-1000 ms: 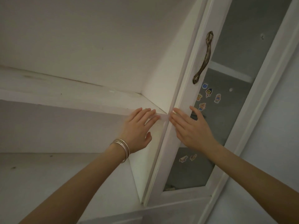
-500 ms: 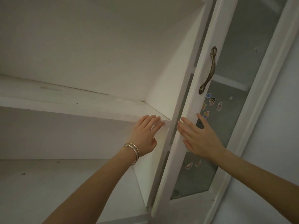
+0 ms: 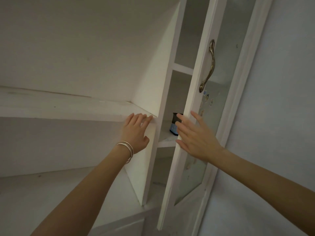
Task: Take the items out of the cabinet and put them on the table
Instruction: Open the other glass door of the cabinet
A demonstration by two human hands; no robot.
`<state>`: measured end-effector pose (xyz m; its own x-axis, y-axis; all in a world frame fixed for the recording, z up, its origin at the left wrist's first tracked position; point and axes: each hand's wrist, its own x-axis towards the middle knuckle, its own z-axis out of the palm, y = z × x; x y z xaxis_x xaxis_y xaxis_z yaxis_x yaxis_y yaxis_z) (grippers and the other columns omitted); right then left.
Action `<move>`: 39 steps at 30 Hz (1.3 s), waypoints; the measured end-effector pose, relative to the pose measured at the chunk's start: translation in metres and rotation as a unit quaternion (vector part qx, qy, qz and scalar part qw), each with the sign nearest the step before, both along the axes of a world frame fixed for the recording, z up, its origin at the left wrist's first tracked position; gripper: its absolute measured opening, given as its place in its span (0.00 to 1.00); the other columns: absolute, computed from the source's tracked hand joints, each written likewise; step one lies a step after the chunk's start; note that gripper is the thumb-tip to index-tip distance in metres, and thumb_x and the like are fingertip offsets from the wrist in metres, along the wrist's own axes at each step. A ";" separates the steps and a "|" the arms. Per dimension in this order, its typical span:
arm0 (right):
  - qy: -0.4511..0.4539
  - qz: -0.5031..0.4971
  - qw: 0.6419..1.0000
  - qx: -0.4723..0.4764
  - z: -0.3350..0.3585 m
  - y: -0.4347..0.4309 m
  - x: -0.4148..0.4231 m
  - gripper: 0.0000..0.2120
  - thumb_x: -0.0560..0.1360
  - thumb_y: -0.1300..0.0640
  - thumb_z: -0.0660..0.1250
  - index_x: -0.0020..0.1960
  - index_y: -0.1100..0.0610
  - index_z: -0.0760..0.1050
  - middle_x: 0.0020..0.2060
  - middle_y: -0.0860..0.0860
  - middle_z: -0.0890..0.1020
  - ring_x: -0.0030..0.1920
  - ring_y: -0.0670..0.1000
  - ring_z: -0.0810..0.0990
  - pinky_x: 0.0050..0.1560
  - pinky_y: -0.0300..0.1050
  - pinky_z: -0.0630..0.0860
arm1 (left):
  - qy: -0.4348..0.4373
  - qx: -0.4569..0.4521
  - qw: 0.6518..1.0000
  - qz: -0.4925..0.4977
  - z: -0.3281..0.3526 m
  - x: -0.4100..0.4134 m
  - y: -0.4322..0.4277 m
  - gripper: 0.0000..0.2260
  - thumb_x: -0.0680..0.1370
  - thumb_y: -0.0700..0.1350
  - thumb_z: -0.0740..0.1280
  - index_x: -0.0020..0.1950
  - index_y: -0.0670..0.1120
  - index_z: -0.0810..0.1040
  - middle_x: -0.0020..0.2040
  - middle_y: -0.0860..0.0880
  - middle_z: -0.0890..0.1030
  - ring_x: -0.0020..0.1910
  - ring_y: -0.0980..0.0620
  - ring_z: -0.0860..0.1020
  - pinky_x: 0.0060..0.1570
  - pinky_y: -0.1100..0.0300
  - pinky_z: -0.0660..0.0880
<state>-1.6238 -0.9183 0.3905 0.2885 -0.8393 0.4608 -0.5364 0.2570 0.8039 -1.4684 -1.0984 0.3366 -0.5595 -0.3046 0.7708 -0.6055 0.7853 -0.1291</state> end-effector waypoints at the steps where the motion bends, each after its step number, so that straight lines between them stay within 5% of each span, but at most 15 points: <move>1: -0.008 -0.002 1.000 -0.001 -0.001 0.004 0.001 0.23 0.78 0.46 0.50 0.53 0.61 0.77 0.55 0.57 0.79 0.67 0.57 0.68 0.64 0.60 0.59 | -0.016 -0.003 1.000 0.013 0.000 0.000 0.001 0.33 0.68 0.50 0.69 0.73 0.46 0.65 0.67 0.43 0.72 0.67 0.43 0.68 0.71 0.47 0.54; 5: -0.043 0.006 0.998 -0.033 -0.008 0.029 0.001 0.23 0.77 0.46 0.49 0.50 0.60 0.76 0.52 0.55 0.79 0.64 0.55 0.71 0.52 0.54 0.62 | -0.059 -0.010 0.997 0.048 0.000 0.000 0.010 0.34 0.70 0.53 0.67 0.74 0.51 0.62 0.70 0.40 0.68 0.69 0.39 0.64 0.70 0.44 0.54; 9: -0.034 0.022 0.998 -0.045 -0.008 0.059 -0.009 0.19 0.78 0.48 0.51 0.50 0.60 0.75 0.52 0.55 0.79 0.63 0.54 0.72 0.51 0.53 0.62 | -0.057 -0.016 0.998 0.002 0.003 -0.007 0.044 0.32 0.65 0.52 0.73 0.68 0.48 0.72 0.60 0.38 0.75 0.63 0.34 0.71 0.62 0.37 0.64; 14: -0.025 0.058 0.995 -0.073 -0.011 0.098 -0.026 0.15 0.77 0.51 0.54 0.47 0.60 0.76 0.52 0.55 0.80 0.61 0.53 0.74 0.51 0.53 0.64 | -0.030 -0.057 0.995 -0.079 0.004 -0.021 0.101 0.26 0.70 0.55 0.57 0.67 0.48 0.73 0.56 0.42 0.78 0.60 0.39 0.73 0.62 0.39 0.67; 23: 0.016 0.102 0.989 -0.109 -0.010 0.185 -0.080 0.11 0.76 0.54 0.60 0.44 0.59 0.78 0.50 0.52 0.81 0.60 0.51 0.76 0.49 0.51 0.66 | -0.034 -0.048 0.989 -0.137 0.005 -0.069 0.179 0.23 0.73 0.53 0.56 0.65 0.47 0.75 0.56 0.43 0.79 0.59 0.40 0.75 0.59 0.44 0.70; 39: -0.149 -0.049 0.982 -0.104 -0.018 0.304 -0.200 0.21 0.74 0.44 0.58 0.59 0.56 0.75 0.56 0.54 0.79 0.64 0.54 0.71 0.62 0.60 0.59 | -0.123 -0.027 0.985 -0.121 -0.006 -0.117 0.276 0.23 0.73 0.54 0.55 0.64 0.48 0.75 0.56 0.45 0.79 0.57 0.44 0.76 0.61 0.45 0.69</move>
<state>-1.8241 -0.6138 0.3722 0.0371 -0.7357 0.6762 -0.7041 0.4610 0.5401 -1.5851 -0.8229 0.3308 -0.7829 -0.1016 0.6138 -0.3459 0.8912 -0.2936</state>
